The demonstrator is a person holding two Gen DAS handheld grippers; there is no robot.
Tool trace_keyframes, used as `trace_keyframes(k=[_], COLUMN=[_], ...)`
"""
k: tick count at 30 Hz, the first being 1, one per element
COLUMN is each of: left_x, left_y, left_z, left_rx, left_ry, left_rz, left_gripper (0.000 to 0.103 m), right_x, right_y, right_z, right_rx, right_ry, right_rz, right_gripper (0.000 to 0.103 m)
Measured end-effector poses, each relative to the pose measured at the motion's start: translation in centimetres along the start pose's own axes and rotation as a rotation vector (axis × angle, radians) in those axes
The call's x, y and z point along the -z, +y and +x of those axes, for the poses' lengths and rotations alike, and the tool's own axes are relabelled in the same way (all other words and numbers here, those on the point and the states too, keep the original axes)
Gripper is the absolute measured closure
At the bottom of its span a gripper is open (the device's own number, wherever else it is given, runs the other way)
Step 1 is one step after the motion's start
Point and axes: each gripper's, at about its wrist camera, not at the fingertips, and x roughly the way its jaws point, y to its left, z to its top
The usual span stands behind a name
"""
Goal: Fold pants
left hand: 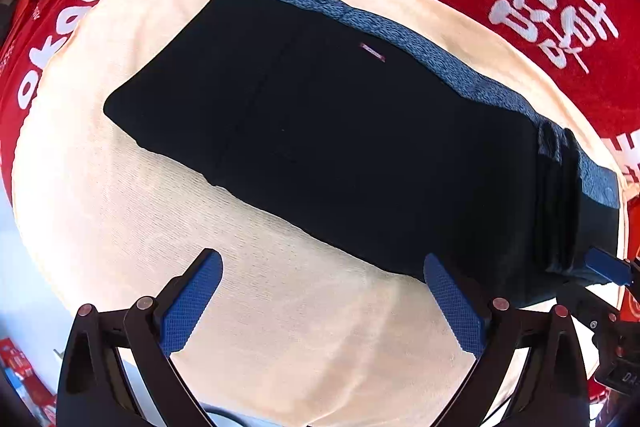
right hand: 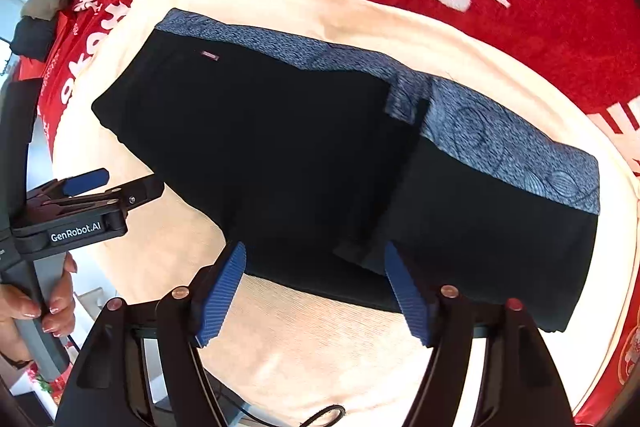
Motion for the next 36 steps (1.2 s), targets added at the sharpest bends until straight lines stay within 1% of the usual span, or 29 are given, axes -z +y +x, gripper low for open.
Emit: trace_keyframes(k=[1, 2, 5, 10, 12, 15, 16, 17, 20, 24, 27, 30, 33, 36], left_x=[-0.6, -1.5, -1.8, -2.2, -2.3, -2.7, -2.7, -2.7, -2.8, -3.0, -3.6, -4.5, -5.1, -5.4], left_y=[0.4, -0.8, 0.3, 2.3, 3.5, 5.2, 5.6, 6.0, 7.2, 8.2, 9.2, 10.9, 12.9, 14.6], left_z=[-0.4, 0.9, 1.1, 1.5, 1.3, 1.3, 1.4, 1.4, 1.8, 2.6, 2.6, 2.5, 2.6, 3.1], left_rx=[0.000, -0.002, 0.001, 0.020, 0.039, 0.063, 0.064, 0.063, 0.067, 0.080, 0.087, 0.116, 0.160, 0.191], left_ry=[0.000, 0.001, 0.003, 0.004, -0.002, -0.002, -0.003, -0.005, -0.005, 0.012, -0.009, -0.029, -0.045, -0.042], left_rz=[-0.002, -0.004, -0.014, -0.036, -0.054, -0.083, -0.087, -0.087, -0.088, -0.119, -0.130, -0.167, -0.234, -0.272], left_gripper=[0.002, 0.002, 0.002, 0.002, 0.002, 0.002, 0.002, 0.002, 0.002, 0.002, 0.002, 0.002, 0.002, 0.002], right_x=[-0.3, -0.2, -0.8, -1.2, -1.0, 0.1, 0.5, 0.6, 0.6, 0.4, 0.1, 0.1, -0.1, -0.3], right_y=[0.2, 0.7, 1.8, 2.5, 2.0, -0.3, -1.2, -1.4, -1.3, -0.5, -0.5, -0.4, -0.1, 0.2], right_z=[0.1, 0.2, 0.7, 2.1, 3.0, 5.3, 5.4, 5.3, 5.5, 5.7, 5.8, 5.9, 6.0, 6.2], right_rx=[0.001, 0.002, -0.008, -0.044, -0.096, -0.197, -0.236, -0.250, -0.243, -0.214, -0.208, -0.202, -0.199, -0.198], right_ry=[-0.001, -0.004, 0.001, 0.032, 0.054, 0.114, 0.089, 0.074, 0.077, 0.090, 0.091, 0.094, 0.096, 0.095], right_rz=[-0.005, -0.008, -0.014, 0.001, 0.062, 0.236, 0.301, 0.324, 0.325, 0.276, 0.265, 0.256, 0.245, 0.236], right_gripper=[0.024, 0.024, 0.024, 0.024, 0.024, 0.024, 0.024, 0.024, 0.024, 0.022, 0.022, 0.020, 0.018, 0.018])
